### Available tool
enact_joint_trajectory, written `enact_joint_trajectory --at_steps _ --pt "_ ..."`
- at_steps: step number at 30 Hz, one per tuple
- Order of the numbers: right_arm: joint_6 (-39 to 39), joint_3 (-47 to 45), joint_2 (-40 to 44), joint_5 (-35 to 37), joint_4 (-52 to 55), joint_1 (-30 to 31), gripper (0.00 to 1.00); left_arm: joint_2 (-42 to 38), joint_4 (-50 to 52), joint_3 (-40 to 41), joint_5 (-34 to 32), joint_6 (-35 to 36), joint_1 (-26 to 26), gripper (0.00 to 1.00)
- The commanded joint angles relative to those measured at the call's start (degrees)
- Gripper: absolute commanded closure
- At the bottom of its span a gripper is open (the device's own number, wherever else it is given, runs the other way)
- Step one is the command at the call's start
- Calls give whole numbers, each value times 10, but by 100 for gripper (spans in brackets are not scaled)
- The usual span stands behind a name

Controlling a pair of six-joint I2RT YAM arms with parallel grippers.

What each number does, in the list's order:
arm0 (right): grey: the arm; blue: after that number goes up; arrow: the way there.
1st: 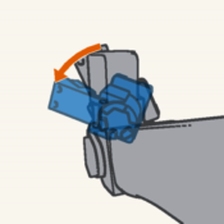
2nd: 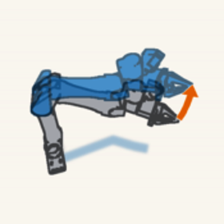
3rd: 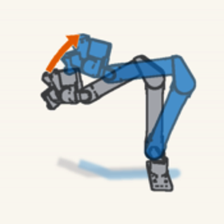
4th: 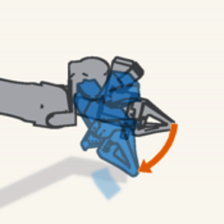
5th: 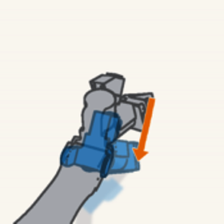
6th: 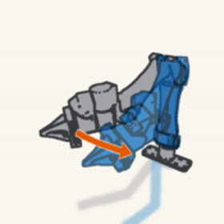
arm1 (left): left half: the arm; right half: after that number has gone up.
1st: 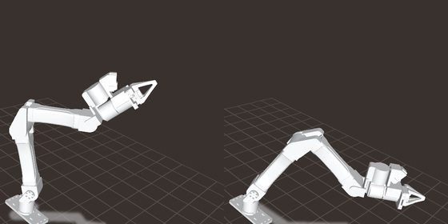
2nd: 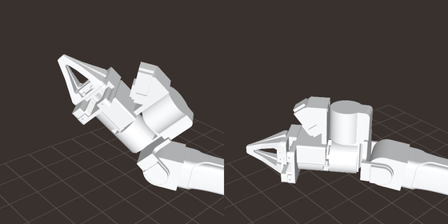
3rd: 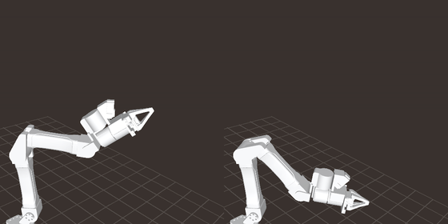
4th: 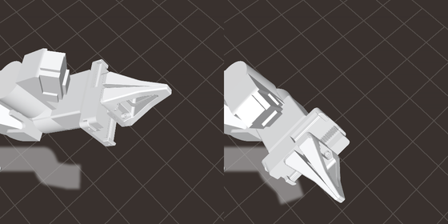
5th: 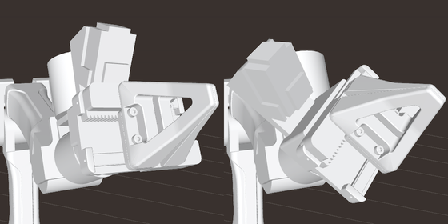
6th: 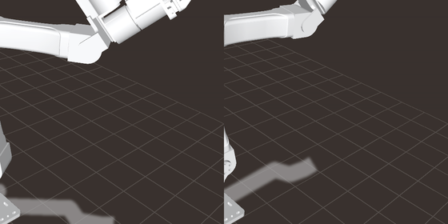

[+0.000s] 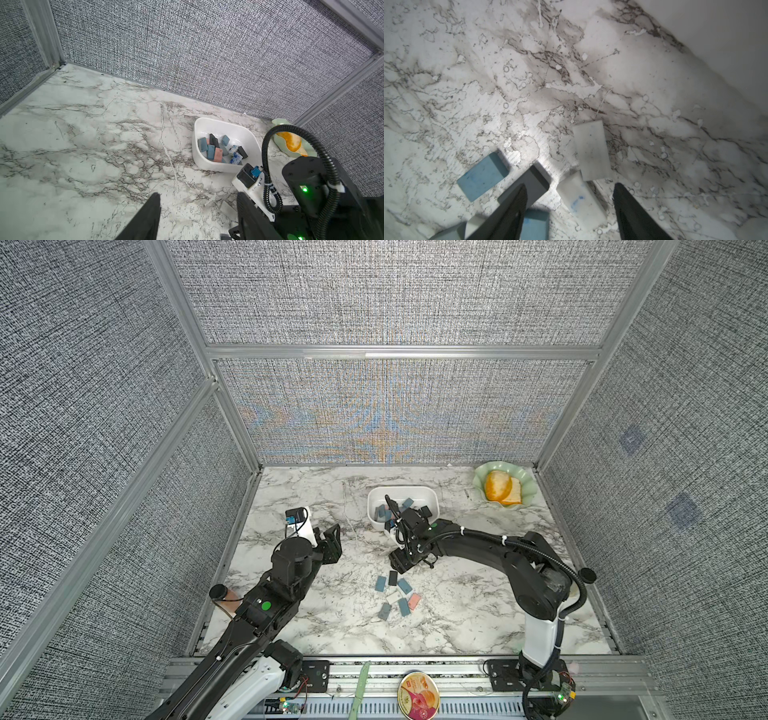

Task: Put the eraser in the storage box
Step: Pick up the eraser from the center of the board.

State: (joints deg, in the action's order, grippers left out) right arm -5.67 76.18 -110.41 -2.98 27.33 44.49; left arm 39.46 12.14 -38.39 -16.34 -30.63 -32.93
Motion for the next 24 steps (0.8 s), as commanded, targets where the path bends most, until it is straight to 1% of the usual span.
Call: enact_joint_trajectory --at_steps 1,4,13,17,21,24 --pt "9 -2 -5 41 -25 0 31 -13 -4 3 -15 0 1 40" --pt "11 4 -16 52 -30 0 31 -23 -4 6 -19 3 0 40" --pt "8 20 -43 50 -42 -1 31 -26 -5 8 -23 5 0 39" --pt "8 17 -47 52 -46 -1 34 -26 -3 5 -24 6 0 39" --pt "6 16 -53 54 -45 -1 41 -29 -1 5 -23 6 0 39" --pt "3 13 -52 53 -45 -1 42 -33 1 5 -23 5 0 39"
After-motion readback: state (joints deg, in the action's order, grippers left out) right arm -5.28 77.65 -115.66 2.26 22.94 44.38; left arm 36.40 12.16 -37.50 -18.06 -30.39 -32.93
